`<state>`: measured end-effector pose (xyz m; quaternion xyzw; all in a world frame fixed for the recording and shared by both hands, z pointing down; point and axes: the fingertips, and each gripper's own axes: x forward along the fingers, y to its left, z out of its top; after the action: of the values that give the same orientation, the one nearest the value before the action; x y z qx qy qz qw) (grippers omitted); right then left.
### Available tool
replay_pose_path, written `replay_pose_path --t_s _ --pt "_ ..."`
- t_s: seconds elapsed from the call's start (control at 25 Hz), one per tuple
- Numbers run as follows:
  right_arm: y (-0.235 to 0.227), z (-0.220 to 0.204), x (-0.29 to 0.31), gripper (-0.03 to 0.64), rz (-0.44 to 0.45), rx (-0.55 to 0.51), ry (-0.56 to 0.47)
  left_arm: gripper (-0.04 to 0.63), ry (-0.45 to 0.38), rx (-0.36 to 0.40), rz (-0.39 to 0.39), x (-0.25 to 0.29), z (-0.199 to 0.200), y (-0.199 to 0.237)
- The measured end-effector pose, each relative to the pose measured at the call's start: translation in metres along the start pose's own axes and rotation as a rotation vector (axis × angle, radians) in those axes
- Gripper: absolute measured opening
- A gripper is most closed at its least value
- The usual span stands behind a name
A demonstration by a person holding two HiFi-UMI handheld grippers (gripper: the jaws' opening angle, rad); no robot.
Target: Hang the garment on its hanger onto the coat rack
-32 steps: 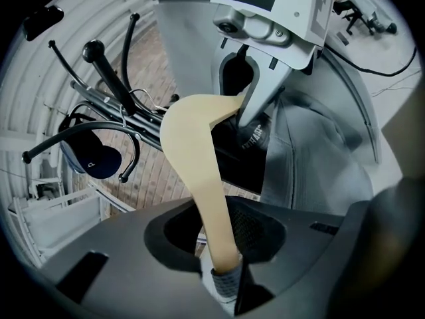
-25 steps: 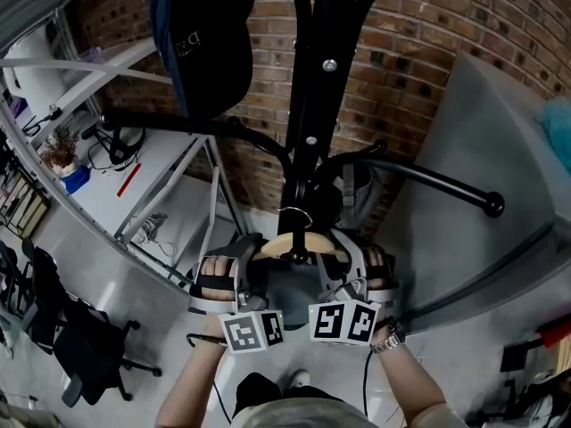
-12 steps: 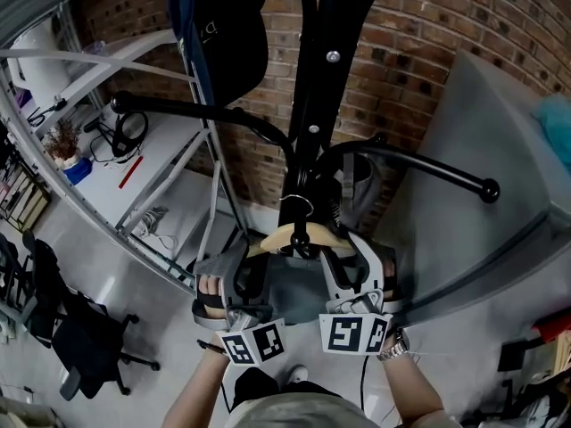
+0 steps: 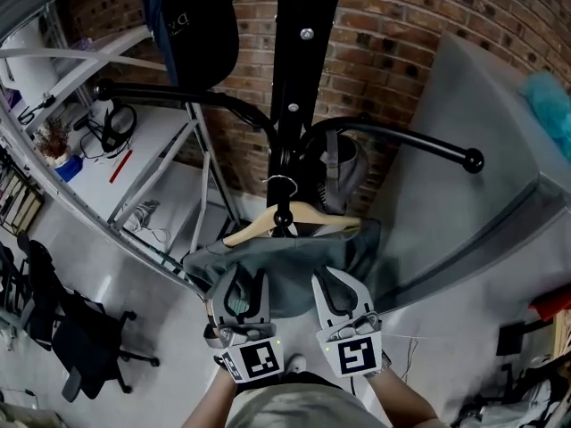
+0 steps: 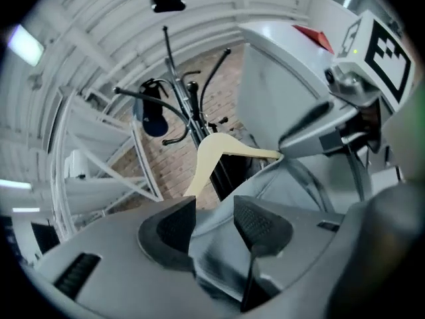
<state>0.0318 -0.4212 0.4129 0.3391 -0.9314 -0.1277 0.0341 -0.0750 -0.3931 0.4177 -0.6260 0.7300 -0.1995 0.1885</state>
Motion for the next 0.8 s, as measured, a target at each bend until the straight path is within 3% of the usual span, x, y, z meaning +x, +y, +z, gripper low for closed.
replay_pose_path --t_s 0.08,0.2,0.24,0.32,0.56,0.8 --pt "0.012 -0.015 -0.009 0.042 0.052 0.156 0.039 0.173 -0.010 -0.167 0.020 -0.015 -0.006 0.000" --pt "0.026 -0.032 -0.020 0.024 0.141 0.418 0.091 0.003 0.041 -0.474 0.018 -0.035 -0.029 -0.003" --pt "0.030 -0.032 -0.025 0.021 0.167 0.488 0.089 0.003 0.058 -0.522 -0.009 -0.040 -0.035 -0.007" --pt "0.035 -0.027 -0.036 0.021 0.193 0.515 0.058 0.002 0.055 -0.554 -0.081 -0.045 -0.037 -0.019" --pt "0.036 -0.004 -0.061 0.021 0.172 0.412 -0.002 0.003 0.002 -0.541 -0.217 -0.064 -0.012 -0.043" --pt "0.032 -0.011 -0.070 0.021 0.166 0.422 -0.001 0.003 0.003 -0.570 -0.179 -0.066 -0.011 -0.038"
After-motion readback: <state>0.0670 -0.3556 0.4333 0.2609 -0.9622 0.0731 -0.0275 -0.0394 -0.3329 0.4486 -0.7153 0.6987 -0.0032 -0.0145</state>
